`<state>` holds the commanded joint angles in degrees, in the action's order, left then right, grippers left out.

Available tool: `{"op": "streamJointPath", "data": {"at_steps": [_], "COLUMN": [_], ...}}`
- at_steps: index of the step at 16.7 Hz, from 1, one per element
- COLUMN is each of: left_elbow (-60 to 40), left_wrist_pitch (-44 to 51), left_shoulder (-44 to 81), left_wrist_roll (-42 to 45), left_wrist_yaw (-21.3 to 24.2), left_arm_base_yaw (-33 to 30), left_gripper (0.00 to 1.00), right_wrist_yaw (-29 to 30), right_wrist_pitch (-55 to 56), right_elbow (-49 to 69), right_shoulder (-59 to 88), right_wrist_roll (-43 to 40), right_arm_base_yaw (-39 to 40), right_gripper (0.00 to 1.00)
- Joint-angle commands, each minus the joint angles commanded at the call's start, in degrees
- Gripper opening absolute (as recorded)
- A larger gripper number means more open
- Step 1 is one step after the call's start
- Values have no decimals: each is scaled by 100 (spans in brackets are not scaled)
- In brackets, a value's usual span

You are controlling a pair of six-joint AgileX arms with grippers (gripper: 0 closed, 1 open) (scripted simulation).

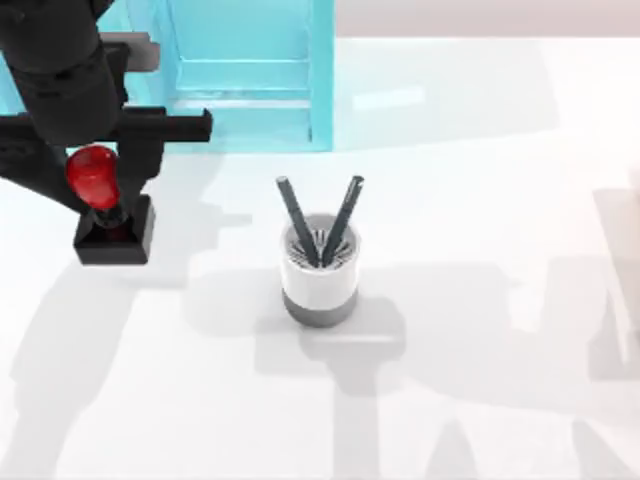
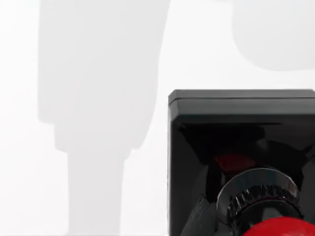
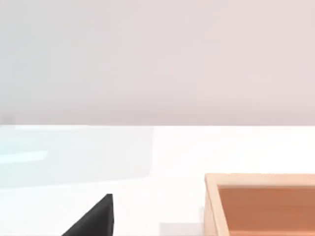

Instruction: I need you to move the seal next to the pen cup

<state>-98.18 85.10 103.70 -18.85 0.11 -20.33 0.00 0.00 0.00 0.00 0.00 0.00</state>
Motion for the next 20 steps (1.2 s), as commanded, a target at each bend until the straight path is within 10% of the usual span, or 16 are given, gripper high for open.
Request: {"op": "streamJointPath", "data": {"at_steps": [6,20], "left_elbow": [-1317,-891], "left_wrist_pitch": [266,-103], "left_shoulder": [986,932], "left_wrist_roll": [-937,-945], "left_wrist_yaw": [-3,-4], "left_arm_base_yaw": [-941,-948], "left_gripper": [0,0], "right_wrist_yaw": [0,0], "right_wrist_pitch": [0,0], "right_elbow": [0,0], "right_shoulder": [0,0], "right_wrist_roll": [0,0], "right_arm_base_yaw": [0,0], "right_gripper": [100,100]}}
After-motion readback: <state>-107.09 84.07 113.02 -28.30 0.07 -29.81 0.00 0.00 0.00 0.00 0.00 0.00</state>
